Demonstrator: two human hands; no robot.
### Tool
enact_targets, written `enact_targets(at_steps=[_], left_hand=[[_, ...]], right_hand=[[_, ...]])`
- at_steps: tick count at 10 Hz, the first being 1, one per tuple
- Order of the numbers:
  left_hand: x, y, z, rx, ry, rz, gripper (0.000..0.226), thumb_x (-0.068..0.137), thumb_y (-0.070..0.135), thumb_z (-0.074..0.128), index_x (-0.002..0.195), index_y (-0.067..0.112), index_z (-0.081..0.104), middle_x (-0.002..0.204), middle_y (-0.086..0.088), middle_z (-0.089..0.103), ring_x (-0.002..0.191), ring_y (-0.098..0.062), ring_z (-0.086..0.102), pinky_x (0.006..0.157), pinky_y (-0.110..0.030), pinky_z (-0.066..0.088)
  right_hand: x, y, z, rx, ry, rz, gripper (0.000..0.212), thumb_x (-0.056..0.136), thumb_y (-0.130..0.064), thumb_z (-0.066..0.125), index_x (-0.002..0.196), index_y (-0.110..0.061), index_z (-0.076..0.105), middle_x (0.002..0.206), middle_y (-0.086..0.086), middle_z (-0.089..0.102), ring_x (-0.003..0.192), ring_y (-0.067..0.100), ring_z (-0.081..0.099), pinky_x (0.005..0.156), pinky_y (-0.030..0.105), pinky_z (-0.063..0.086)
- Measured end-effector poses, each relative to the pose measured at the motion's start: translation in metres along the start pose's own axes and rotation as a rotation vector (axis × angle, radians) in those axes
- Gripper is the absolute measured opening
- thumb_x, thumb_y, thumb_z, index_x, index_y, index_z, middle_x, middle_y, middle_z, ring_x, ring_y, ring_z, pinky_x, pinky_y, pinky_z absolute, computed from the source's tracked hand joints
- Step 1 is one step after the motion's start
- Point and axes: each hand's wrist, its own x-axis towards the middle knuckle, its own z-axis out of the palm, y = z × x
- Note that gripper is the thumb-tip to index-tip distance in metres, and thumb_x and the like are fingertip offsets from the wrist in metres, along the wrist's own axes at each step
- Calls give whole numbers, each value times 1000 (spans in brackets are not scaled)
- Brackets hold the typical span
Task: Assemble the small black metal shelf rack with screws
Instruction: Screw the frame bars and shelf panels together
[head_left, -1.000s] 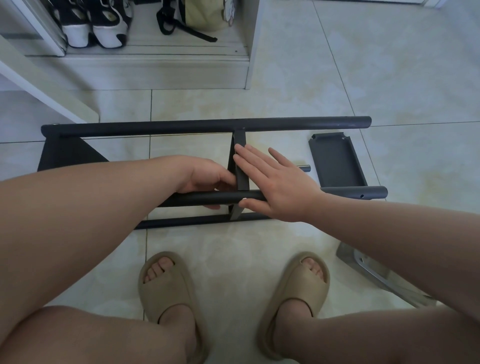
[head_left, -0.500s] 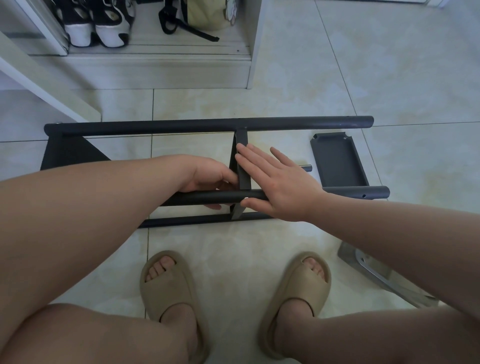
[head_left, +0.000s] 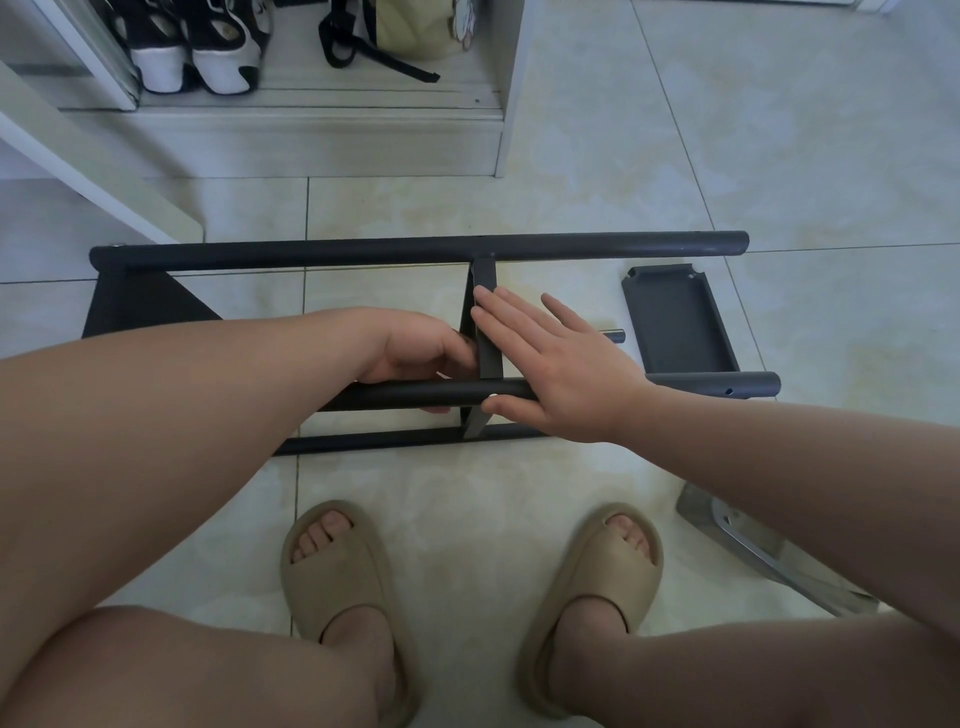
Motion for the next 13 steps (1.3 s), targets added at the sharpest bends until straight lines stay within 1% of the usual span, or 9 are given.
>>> enact_targets(at_steps=[1,2,4,5,7,9,10,11,13], left_hand=[[0,-1,1,60,32,-29,20,97,24,54,96,20,73,88,2,72,94,-15,63,86,-35,53],[1,0,1,96,56,-16,17,95,22,58,98,19,75,95,1,72,97,-16,64,86,-35,53],[-1,1,2,42,25,46,18,94,7,53,94,15,69,80,1,72,70,-9,66,77,-31,50],[-2,2,2,19,4,58,21,95,2,49,97,13,67,80,1,72,69,-10,67,73,-29,50],[-1,0,1,80,49,-11,20,98,22,53,101,18,72,89,4,74,91,-13,67,85,-35,54],[1,0,1,84,87,56,15,93,12,59,90,15,74,77,0,73,67,-11,68,70,-29,54],[0,0,2,64,58,103,16,94,2,53,99,7,67,79,-1,73,69,-11,69,62,-21,52],[0,0,1,8,52,116,22,93,-3,50,109,6,62,94,-5,71,81,-12,69,70,-22,53],[0,-1,2,113,83,21,19,94,18,57,92,20,75,89,4,75,81,-11,68,78,-33,53]], right_hand=[[0,0,0,-3,-2,-1,87,96,-67,25,162,-13,10,170,0,-2,157,15,-2,127,46,7],[0,1,0,0,1,-2,87,96,-67,26,162,-12,10,170,0,-2,157,15,-1,127,46,7],[0,1,1,-5,16,-3,87,97,-66,28,162,-12,12,170,1,0,157,16,1,127,46,9],[0,1,1,-5,14,-2,87,97,-66,28,162,-12,13,170,1,0,157,16,1,127,46,9],[0,0,1,-11,14,-1,87,97,-67,27,162,-12,13,170,1,1,157,16,1,127,46,9],[0,0,2,1,32,-3,86,97,-66,30,162,-10,17,170,2,4,157,17,5,127,47,11],[0,0,2,-4,34,-6,86,97,-65,31,161,-10,17,170,2,4,157,18,5,127,47,11],[0,0,2,-6,31,-4,86,97,-66,30,162,-10,16,170,2,4,157,17,4,127,47,10],[0,0,1,-4,22,-3,87,97,-67,28,162,-11,14,170,2,2,157,17,2,127,46,9]])
